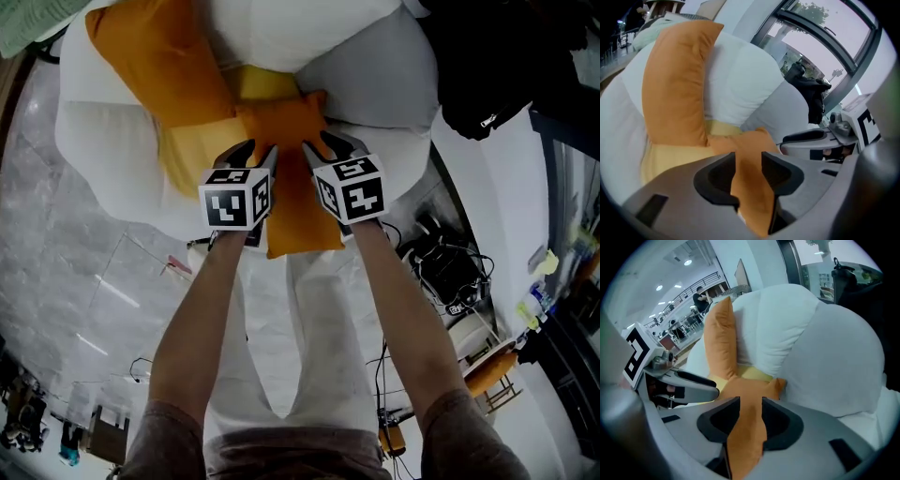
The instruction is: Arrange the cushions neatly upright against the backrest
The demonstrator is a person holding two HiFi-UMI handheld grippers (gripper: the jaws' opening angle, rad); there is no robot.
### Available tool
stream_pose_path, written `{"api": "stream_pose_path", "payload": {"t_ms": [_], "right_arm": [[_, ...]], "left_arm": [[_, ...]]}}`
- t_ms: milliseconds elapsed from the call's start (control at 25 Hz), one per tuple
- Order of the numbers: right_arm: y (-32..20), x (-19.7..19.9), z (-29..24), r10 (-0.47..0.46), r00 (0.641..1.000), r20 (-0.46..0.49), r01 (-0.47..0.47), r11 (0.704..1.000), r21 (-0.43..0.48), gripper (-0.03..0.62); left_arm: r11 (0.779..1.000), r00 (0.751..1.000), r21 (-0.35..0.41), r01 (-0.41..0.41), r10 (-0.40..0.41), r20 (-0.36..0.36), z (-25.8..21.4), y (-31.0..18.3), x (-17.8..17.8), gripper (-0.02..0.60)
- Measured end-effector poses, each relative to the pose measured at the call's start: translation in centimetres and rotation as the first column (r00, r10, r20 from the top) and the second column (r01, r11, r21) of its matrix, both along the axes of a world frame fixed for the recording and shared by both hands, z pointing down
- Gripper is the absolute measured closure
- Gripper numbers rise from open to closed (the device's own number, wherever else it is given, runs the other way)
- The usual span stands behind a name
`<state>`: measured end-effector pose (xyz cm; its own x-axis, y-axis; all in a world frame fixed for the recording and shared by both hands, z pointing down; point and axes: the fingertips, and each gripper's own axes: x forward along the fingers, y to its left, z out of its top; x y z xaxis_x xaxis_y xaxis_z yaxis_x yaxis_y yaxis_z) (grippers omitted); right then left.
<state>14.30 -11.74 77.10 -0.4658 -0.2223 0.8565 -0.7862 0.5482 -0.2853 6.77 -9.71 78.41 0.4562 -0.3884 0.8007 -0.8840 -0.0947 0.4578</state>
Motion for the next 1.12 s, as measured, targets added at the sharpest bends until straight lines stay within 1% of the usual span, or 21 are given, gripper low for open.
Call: {"api": "stream_pose_path", "payload": {"t_ms": [120,280,440,560,600,720,760,960,1120], "right_arm": [[0.7,0.1,1.7,0.009,1.0,-0.011,-0.009,1.0,-0.019,0.457],[0.6,0.4,2.6,0.074,0.997,0.018,-0.073,0.997,-0.028,0.459],[0.4,0.7,2.8,0.089,0.996,0.02,-0.089,0.996,-0.024,0.459],[0.6,0.6,2.9,0.095,0.995,0.032,-0.093,0.995,-0.034,0.459],[0.7,0.5,2.9,0.099,0.994,0.042,-0.097,0.994,-0.042,0.467],[0.9,0.5,2.6,0.129,0.989,0.067,-0.125,0.99,-0.066,0.563],[1.0,0.6,2.4,0.14,0.988,0.069,-0.135,0.988,-0.07,0.569],[1.3,0.8,0.9,0.156,0.986,0.058,-0.153,0.987,-0.056,0.572],[1.0,0.9,-2.1,0.196,0.977,0.089,-0.193,0.98,-0.043,0.572]], "left_arm": [[1.0,1.0,-0.027,0.011,-0.011,-0.028,1.9,1.3,0.6,0.413],[0.999,0.999,0.001,0.033,-0.033,-0.012,2.1,1.0,0.9,0.413],[0.999,0.999,0.006,0.038,-0.037,-0.017,2.3,0.8,1.2,0.413],[0.999,0.999,-0.01,0.035,-0.035,-0.001,2.4,1.0,1.1,0.416],[0.999,0.999,-0.023,0.032,-0.032,0.003,2.5,1.0,1.2,0.435],[0.998,0.999,-0.059,0.035,-0.035,0.0,2.4,1.4,1.4,0.534],[0.997,0.999,-0.064,0.036,-0.036,-0.002,2.3,1.5,1.5,0.557],[0.997,0.999,-0.067,0.05,-0.051,-0.017,0.9,1.5,1.5,0.568],[0.999,1.0,-0.049,0.014,-0.015,-0.006,-2.0,0.8,1.4,0.569]]}}
